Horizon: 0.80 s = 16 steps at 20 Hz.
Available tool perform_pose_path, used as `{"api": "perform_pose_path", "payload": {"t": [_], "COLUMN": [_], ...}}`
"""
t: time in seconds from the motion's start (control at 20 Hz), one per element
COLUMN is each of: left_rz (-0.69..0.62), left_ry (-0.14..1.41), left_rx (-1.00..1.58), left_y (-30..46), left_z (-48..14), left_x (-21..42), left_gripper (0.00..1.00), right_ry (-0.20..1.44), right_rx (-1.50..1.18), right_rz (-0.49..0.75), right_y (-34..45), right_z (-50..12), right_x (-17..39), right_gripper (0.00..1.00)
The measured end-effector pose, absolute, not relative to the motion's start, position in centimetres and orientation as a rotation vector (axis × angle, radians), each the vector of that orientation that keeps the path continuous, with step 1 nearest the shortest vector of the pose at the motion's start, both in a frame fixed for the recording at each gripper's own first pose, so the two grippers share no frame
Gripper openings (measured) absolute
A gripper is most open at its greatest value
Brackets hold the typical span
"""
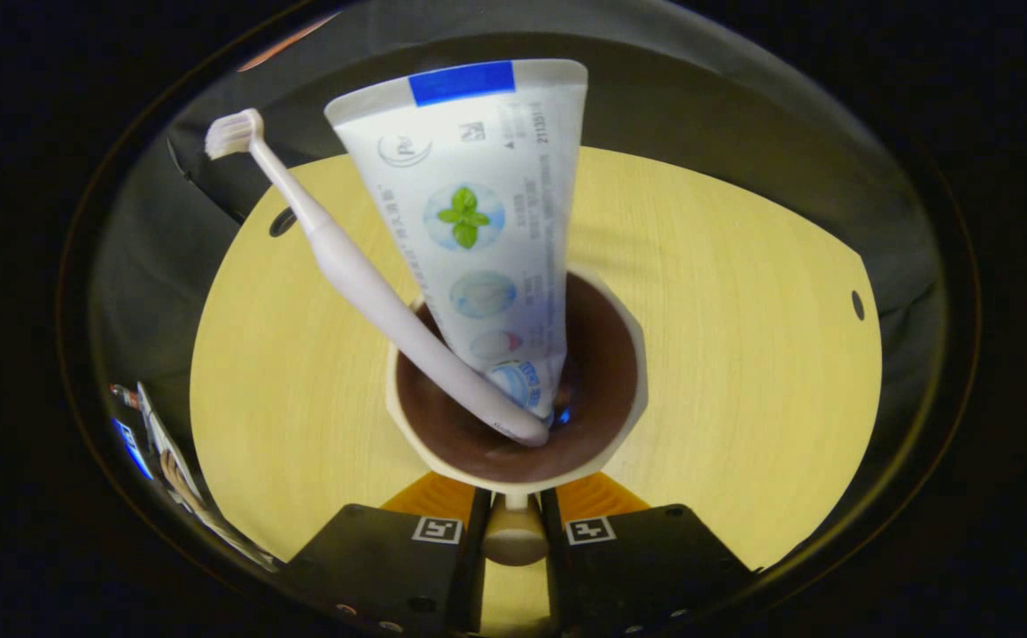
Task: Put the toothbrush and toothpaste on the desktop into the cup, then pick up the cup and place it on the coaster on the desktop.
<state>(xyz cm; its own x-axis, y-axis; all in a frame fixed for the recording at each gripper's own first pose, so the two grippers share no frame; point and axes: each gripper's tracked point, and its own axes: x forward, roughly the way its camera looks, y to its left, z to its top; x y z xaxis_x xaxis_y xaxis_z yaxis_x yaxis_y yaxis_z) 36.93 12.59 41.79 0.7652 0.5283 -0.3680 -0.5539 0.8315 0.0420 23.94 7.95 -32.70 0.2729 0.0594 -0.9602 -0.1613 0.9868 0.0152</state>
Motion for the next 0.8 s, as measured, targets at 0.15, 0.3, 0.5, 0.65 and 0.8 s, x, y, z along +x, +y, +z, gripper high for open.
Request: {"api": "perform_pose_path", "payload": {"t": [0.15,0.3,0.5,0.65,0.8], "left_rz": [0.601,0.616,0.631,0.635,0.636], "left_ry": [0.386,0.379,0.391,0.398,0.395], "left_rx": [-0.08,-0.089,-0.11,-0.11,-0.107], "left_y": [13.0,13.4,13.5,13.7,13.6], "left_z": [41.5,41.4,40.8,40.6,40.7], "left_x": [36.6,36.5,36.1,35.9,35.9], "left_gripper": [0.96,0.96,0.96,1.0,0.96], "right_ry": [1.276,1.271,1.313,1.294,1.299], "right_rx": [-0.104,-0.127,-0.085,-0.087,-0.087], "right_rz": [0.162,0.167,0.177,0.212,0.219], "right_y": [7.9,7.6,8.5,9.3,9.9], "right_z": [-32.0,-32.0,-32.0,-32.1,-32.3], "right_x": [23.8,24.2,23.5,23.4,23.3], "right_gripper": [0.27,0.26,0.26,0.26,0.26]}}
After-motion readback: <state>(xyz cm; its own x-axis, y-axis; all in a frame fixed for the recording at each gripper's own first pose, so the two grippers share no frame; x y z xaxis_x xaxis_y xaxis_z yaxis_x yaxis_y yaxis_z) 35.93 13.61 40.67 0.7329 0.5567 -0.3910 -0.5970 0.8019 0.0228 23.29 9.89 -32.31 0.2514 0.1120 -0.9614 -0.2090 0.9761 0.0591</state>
